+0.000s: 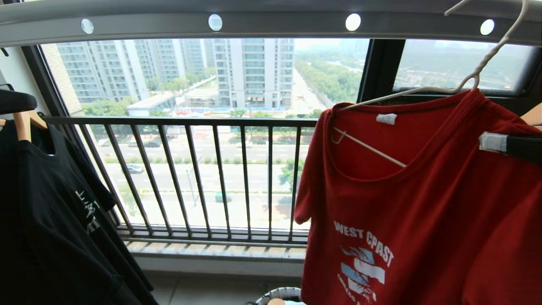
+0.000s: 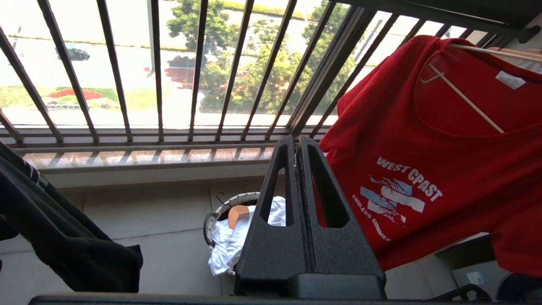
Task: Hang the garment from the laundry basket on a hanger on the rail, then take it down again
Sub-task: Hang the clothes rack on the clothesline
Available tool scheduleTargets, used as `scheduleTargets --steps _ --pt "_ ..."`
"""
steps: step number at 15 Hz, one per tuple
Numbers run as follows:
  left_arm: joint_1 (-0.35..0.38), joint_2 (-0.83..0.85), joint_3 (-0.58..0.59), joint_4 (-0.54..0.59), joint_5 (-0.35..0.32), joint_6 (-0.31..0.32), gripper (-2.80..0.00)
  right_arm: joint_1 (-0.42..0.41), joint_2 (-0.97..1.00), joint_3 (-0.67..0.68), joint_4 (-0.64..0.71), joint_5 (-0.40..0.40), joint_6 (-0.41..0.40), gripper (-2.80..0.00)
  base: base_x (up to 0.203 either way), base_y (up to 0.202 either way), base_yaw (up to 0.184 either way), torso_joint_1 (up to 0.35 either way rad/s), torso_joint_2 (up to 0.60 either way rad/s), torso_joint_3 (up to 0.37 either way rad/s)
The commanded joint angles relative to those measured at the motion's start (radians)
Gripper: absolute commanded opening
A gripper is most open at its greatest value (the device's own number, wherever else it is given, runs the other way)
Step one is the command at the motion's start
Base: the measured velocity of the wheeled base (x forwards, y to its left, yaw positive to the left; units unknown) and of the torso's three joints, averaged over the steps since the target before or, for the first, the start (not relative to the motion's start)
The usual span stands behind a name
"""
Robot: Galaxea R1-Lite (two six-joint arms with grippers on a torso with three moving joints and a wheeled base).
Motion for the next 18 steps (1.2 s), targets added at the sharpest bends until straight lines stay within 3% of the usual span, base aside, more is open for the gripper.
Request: scheduleTargets --steps 1,10,18 --pt "0.000 -0.001 0.001 0.004 -0.001 -0.004 -2.80 0.016 0.077 0.001 -0.029 -0.001 0.001 -2.80 0.000 0.000 0.000 0.000 0.00 0.000" --pt "0.000 0.001 0.002 0.004 -0.002 -0.003 -2.80 0.069 0.272 -0.020 -0.244 -0.007 -0.008 -2.80 0.000 0.000 0.000 0.000 0.00 0.000" --pt "0.000 0.013 0.012 0.002 -0.002 0.005 -2.80 0.067 0.343 -0.110 -0.259 -0.015 -0.030 -2.80 0.000 0.000 0.000 0.000 0.00 0.000"
